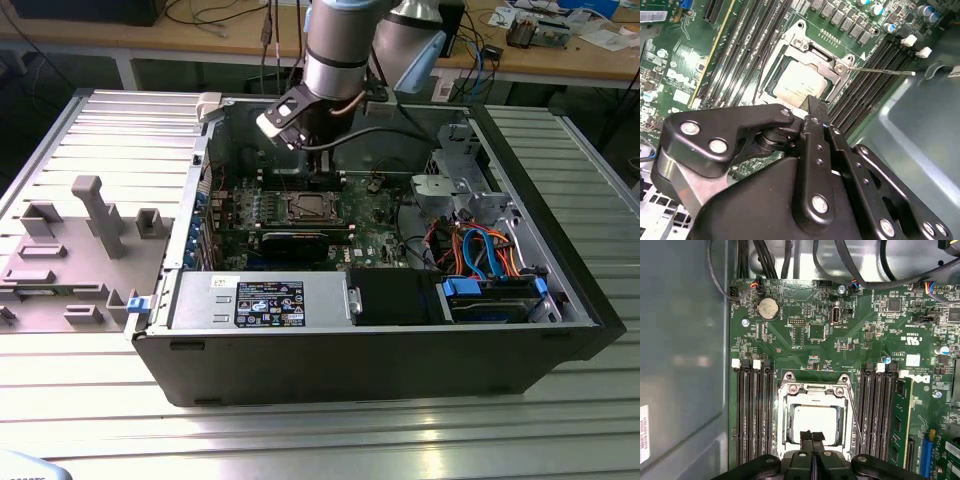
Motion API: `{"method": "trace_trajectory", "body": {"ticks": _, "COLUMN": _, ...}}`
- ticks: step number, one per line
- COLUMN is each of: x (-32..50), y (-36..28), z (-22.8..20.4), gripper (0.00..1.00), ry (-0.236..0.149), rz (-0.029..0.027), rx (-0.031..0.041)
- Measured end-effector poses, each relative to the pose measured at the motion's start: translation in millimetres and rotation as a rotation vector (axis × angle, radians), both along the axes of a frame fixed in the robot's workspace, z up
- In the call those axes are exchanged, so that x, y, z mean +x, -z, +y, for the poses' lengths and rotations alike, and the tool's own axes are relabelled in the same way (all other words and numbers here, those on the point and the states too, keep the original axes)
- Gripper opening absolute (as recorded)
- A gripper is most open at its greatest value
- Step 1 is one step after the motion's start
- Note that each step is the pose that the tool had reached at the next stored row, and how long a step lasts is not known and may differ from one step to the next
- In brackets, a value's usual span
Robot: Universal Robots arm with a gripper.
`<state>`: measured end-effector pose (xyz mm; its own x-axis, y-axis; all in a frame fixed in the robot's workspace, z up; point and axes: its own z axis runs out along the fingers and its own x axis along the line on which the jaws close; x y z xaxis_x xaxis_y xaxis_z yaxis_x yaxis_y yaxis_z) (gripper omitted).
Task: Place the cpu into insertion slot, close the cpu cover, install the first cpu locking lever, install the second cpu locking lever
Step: 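Close the cpu cover, then install the first cpu locking lever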
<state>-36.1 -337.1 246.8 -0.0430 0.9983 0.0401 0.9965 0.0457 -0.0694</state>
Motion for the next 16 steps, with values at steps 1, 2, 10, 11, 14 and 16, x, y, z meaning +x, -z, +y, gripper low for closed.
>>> {"method": "trace_trajectory", "body": {"ticks": 1, "x": 0.0, "y": -9.8, "z": 0.0, "gripper": 0.11, "ry": 0.0, "rz": 0.0001, "rx": -0.0003}}
{"method": "trace_trajectory", "body": {"ticks": 2, "x": 0.0, "y": -10.4, "z": 0.0, "gripper": 0.11, "ry": 0.0, "rz": 0.0, "rx": 0.0}}
{"method": "trace_trajectory", "body": {"ticks": 10, "x": 0.0, "y": -10.5, "z": 0.0, "gripper": 0.11, "ry": 0.0, "rz": 0.0, "rx": 0.0002}}
{"method": "trace_trajectory", "body": {"ticks": 11, "x": 0.0, "y": -10.5, "z": 0.0, "gripper": 0.11, "ry": 0.0, "rz": 0.0, "rx": 0.0002}}
{"method": "trace_trajectory", "body": {"ticks": 14, "x": 0.0, "y": -10.5, "z": 0.0, "gripper": 0.11, "ry": 0.0, "rz": 0.0001, "rx": 0.0002}}
{"method": "trace_trajectory", "body": {"ticks": 16, "x": 0.0, "y": -10.5, "z": 0.0, "gripper": 0.11, "ry": -0.001, "rz": 0.0, "rx": 0.0003}}
